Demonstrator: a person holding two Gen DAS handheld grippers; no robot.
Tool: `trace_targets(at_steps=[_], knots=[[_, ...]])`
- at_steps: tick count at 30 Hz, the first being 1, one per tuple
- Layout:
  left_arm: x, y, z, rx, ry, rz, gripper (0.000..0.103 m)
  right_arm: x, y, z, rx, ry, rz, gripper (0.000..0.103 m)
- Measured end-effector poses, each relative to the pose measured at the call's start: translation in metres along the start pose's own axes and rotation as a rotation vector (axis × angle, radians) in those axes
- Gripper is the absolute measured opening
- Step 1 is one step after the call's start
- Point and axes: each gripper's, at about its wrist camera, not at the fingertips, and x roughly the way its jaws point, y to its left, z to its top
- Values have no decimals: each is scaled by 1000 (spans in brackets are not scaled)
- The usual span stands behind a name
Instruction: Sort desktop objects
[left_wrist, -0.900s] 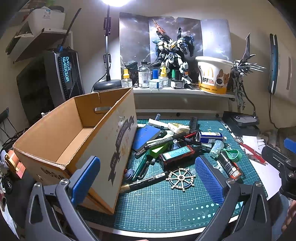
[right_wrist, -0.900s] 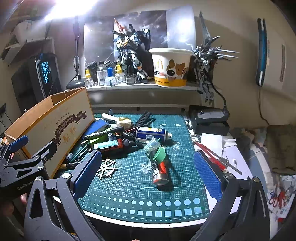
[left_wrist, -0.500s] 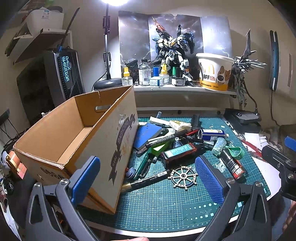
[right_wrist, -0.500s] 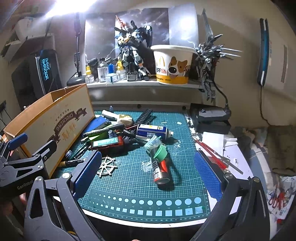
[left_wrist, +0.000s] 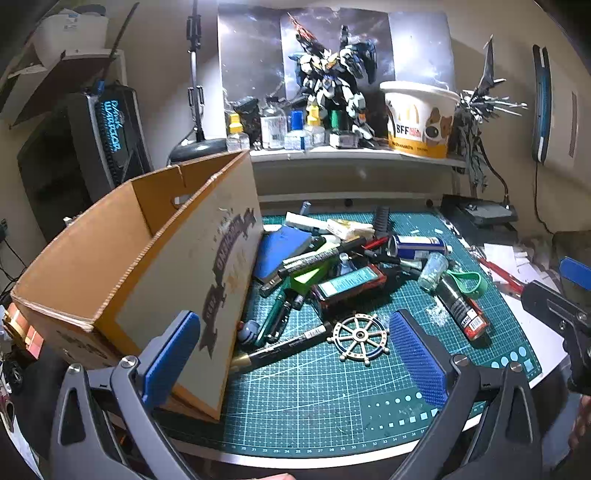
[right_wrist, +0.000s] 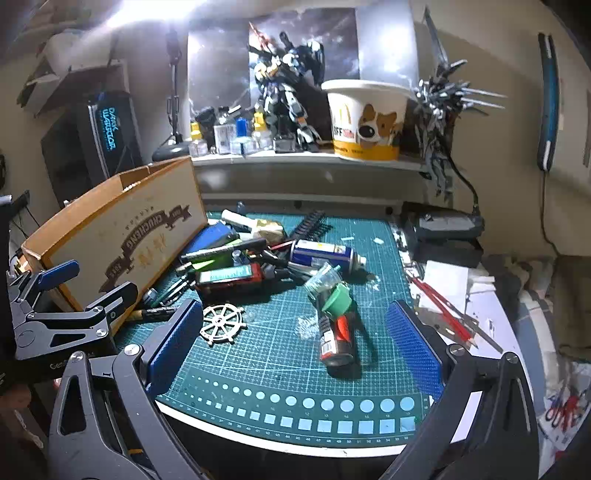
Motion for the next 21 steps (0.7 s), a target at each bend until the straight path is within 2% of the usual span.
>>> trace_targets(at_steps=[7,12,16,21], knots=[[9,-12,-3,32,-10,25,103,9,-15,-3,34,24,9,100],[15,-13,-5,58,-11,-93,103,14,-28,-6,29,15,47,100],[16,-11,-6,89,-65,-220,103,9,-49,-10,34,-21,84,100],[25,-12,-5,84,-83,-287,103,13,-70,-19,37,-11,77,98]])
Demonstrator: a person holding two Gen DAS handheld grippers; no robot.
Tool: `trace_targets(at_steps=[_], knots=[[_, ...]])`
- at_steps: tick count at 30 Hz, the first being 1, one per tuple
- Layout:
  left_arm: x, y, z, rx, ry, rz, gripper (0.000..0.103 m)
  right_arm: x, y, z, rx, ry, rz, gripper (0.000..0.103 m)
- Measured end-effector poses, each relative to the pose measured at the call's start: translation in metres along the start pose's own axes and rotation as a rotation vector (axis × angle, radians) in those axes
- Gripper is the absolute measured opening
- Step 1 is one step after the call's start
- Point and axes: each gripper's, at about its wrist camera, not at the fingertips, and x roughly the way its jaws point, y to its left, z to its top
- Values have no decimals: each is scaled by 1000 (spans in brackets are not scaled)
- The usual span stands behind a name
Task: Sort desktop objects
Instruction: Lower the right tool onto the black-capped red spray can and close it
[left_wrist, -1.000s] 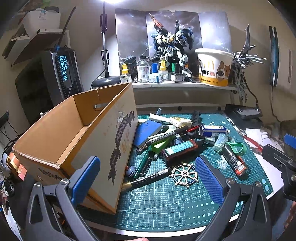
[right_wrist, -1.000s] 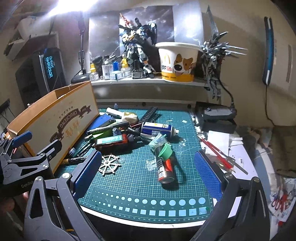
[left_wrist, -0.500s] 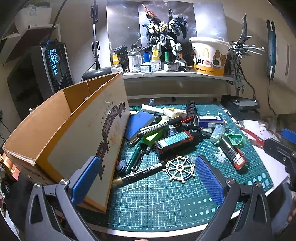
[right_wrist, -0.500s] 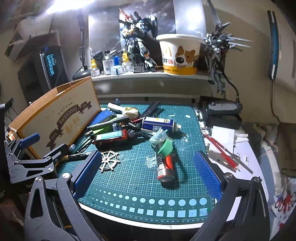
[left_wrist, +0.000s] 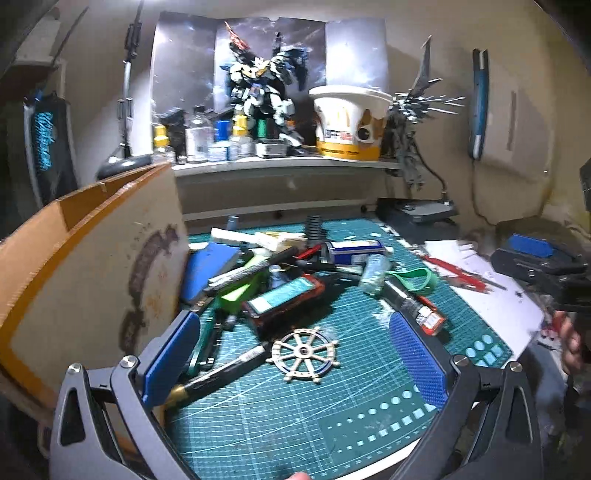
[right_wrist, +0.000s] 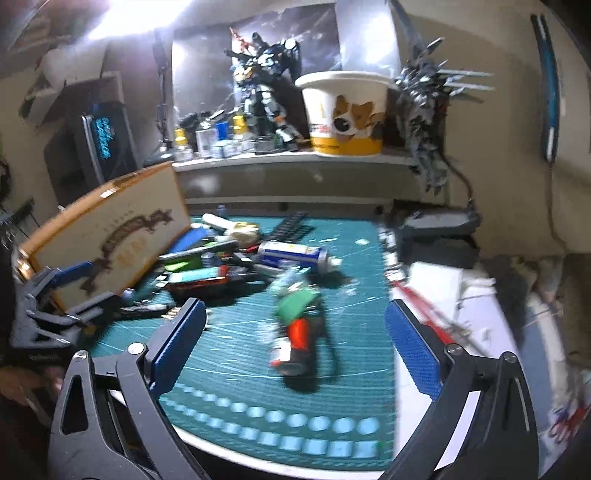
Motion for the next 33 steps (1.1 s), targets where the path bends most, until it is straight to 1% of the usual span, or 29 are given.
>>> trace_targets(at_steps=[2,3,4,5,6,7,8,9,10,11,13,15,19,21,24,26,30,33], knots=[[4,-1,-1,3,2,-30,103,3,-7,-4,4,15,1,96],[5,-2,-2,8,2,-37,103,5,-10,-6,6,23,1,90],[6,-3,-3,12,1,-45,103,6,-14,-8,9,30,1,81],[6,-4,-4,19,-8,-44,102,8,-17,-10,11,38,1,77],[5,-5,-6,27,-21,-41,100,9,-20,-12,13,45,2,70],[4,-5,-8,37,-33,-34,96,11,-24,-15,15,53,2,61],[4,-6,-11,52,-44,-32,90,12,-27,-17,17,61,3,58],[5,-6,-14,70,-46,-47,87,16,-27,-18,16,73,6,55],[6,-5,-17,89,-46,-67,83,19,-27,-20,15,86,10,55],[8,-3,-19,91,-36,-71,79,22,-28,-22,15,98,14,55],[15,2,-21,83,3,-72,73,29,-28,-26,13,123,21,51],[20,9,-21,56,41,-78,73,35,-29,-29,12,148,29,51],[25,19,-23,7,84,-87,73,55,-23,-30,-4,222,50,50],[26,20,-23,-5,104,-88,73,67,-21,-24,-5,259,49,50],[28,21,-21,10,139,-35,73,85,-19,-13,-5,316,48,50],[26,20,-20,33,152,-15,73,98,-19,-5,2,389,65,50],[20,21,-21,41,154,-22,73,123,-23,9,-5,551,112,49],[19,20,-25,47,159,-14,73,149,-24,20,-20,661,141,40]])
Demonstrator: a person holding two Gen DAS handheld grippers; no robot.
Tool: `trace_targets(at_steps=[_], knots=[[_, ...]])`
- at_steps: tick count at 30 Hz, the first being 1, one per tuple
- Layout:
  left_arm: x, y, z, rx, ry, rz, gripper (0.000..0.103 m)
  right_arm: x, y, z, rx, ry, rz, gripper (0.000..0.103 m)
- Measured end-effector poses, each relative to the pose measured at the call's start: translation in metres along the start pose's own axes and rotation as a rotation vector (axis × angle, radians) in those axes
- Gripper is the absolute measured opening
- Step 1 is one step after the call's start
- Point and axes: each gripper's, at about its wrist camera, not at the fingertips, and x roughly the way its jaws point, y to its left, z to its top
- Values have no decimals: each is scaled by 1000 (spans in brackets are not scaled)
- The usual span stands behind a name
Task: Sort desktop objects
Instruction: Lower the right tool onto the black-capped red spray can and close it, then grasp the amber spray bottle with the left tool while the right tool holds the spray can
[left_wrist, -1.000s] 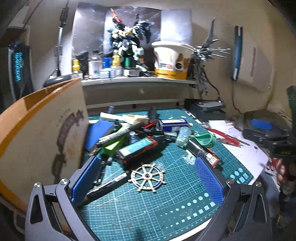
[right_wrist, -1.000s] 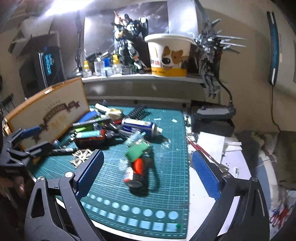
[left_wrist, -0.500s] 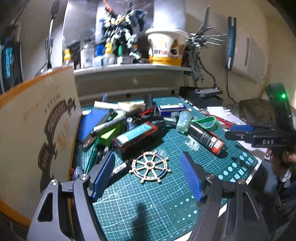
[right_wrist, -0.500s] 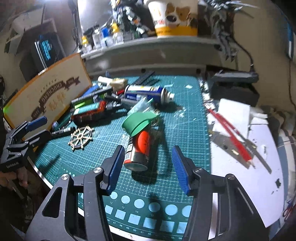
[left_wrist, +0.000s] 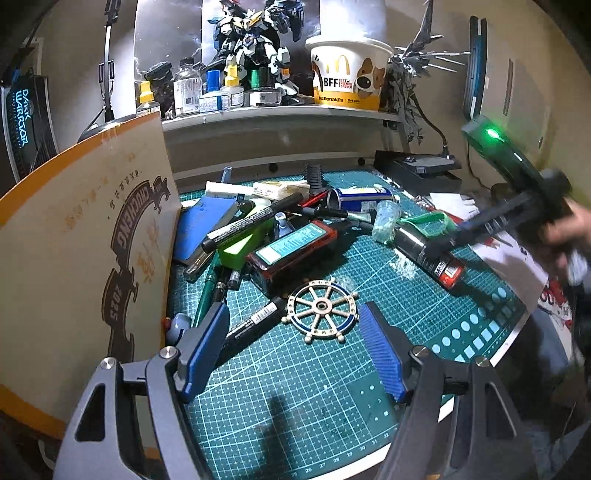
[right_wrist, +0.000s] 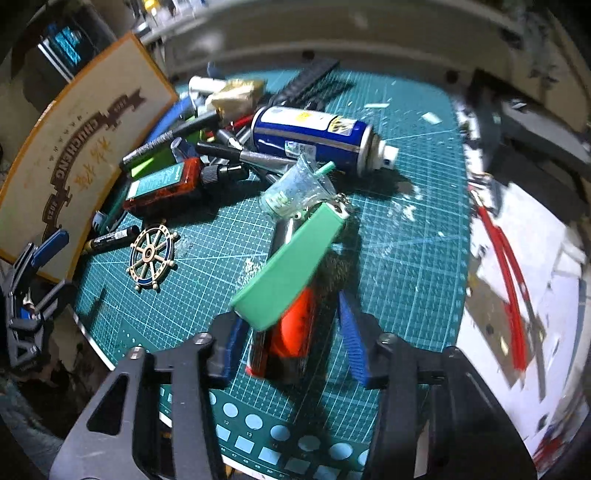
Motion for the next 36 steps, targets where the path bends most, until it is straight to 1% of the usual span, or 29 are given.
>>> trace_targets(at_steps=[3,4,6,8,12,14,17,18,21,24,26,28,30,36], knots=[[0,1,-2,-12,10,-4,73,15,-5,15,15,87,33,40],[0,1,-2,-14,13,-6,73,22,-3,18,12,113,28,41],[-3,2,-4,-14,12,-7,73,22,3,20,-11,113,0,39],[-6,3,-5,-14,10,-6,73,22,7,16,-17,111,-3,33],[-9,5,-5,-18,0,-11,73,11,18,-1,-49,60,-13,33],[-8,5,-3,-18,9,-32,73,1,19,-10,-56,22,-10,33],[-7,3,0,-15,20,-56,73,-23,21,-28,-65,-85,-19,33],[-8,1,1,-9,16,-55,73,-33,20,-32,-71,-139,-30,33],[-6,-4,1,9,20,-47,73,-60,29,-57,-115,-295,-99,33],[-2,-7,1,9,33,-51,73,-64,34,-63,-129,-336,-139,33],[-1,-9,1,7,41,-60,73,-63,34,-65,-130,-347,-137,33],[-1,-9,2,-4,52,-83,73,-57,34,-65,-142,-341,-148,33],[-1,-10,2,-5,51,-85,73,-53,35,-64,-153,-334,-153,33],[-1,-11,5,10,50,-45,73,-40,42,-56,-188,-312,-152,33]])
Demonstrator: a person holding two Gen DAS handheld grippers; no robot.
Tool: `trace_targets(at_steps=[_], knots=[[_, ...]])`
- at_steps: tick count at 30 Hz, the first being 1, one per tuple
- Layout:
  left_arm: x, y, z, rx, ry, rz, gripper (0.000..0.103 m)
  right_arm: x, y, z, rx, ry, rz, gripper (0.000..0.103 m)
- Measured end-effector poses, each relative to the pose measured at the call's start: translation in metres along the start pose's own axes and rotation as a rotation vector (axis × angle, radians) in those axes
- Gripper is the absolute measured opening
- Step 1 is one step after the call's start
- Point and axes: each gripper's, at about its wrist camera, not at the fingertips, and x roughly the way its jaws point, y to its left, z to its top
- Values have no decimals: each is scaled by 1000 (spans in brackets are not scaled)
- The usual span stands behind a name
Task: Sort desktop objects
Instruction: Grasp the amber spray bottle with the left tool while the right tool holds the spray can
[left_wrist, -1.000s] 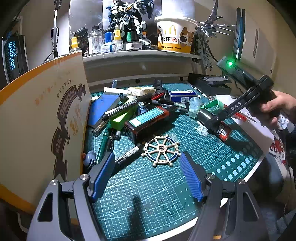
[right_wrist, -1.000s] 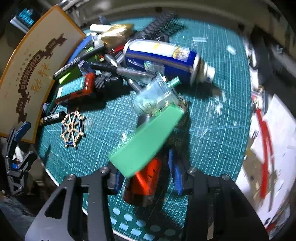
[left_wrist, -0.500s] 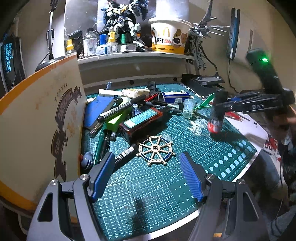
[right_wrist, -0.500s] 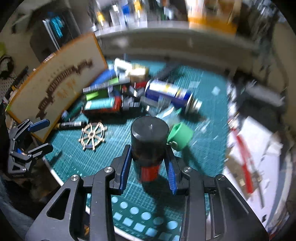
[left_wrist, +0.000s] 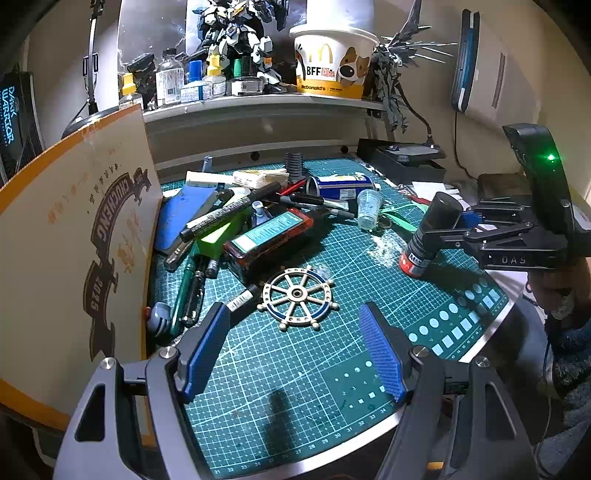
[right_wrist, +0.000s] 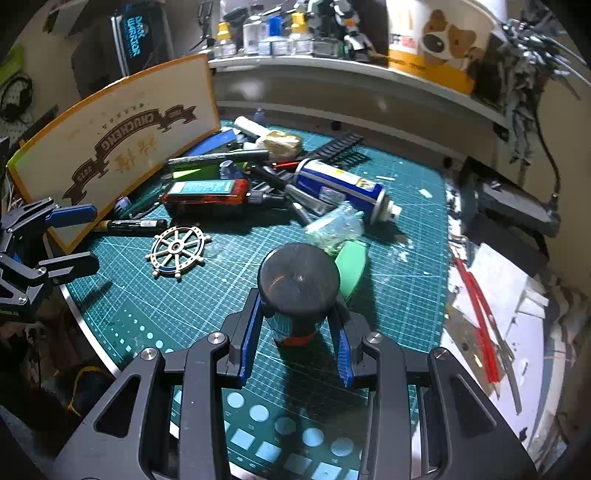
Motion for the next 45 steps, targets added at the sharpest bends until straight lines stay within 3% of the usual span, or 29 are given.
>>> trace_targets(at_steps=[7,12,15,17,20,27,29,33,36,38,40,45], knots=[[1,3,8,28,-27,17,74,14,6,5,-27,16,21,34],[31,-6,27,156,-19,23,75,15,0,-1,-3,6,47,36],[55,-11,43,231,12,-24,75,14,-3,-4,15,-6,70,37],[73,-6,53,204,40,-108,71,14,-6,-6,24,-11,83,37],[89,5,59,163,78,-149,66,14,-9,-8,45,-25,104,37],[108,2,69,315,153,17,66,16,-19,-14,57,-42,169,39],[121,1,67,323,218,14,66,18,-21,-15,59,-43,191,39],[126,-9,64,352,253,27,65,20,-26,-16,62,-52,214,39],[121,-15,65,311,275,-12,57,15,-29,-18,57,-68,203,40],[116,-23,63,319,288,-8,44,11,-32,-21,59,-81,191,47],[111,-28,63,338,299,0,39,8,-35,-25,66,-92,182,50],[118,-51,66,467,336,69,42,8,-38,-31,82,-84,205,50]])
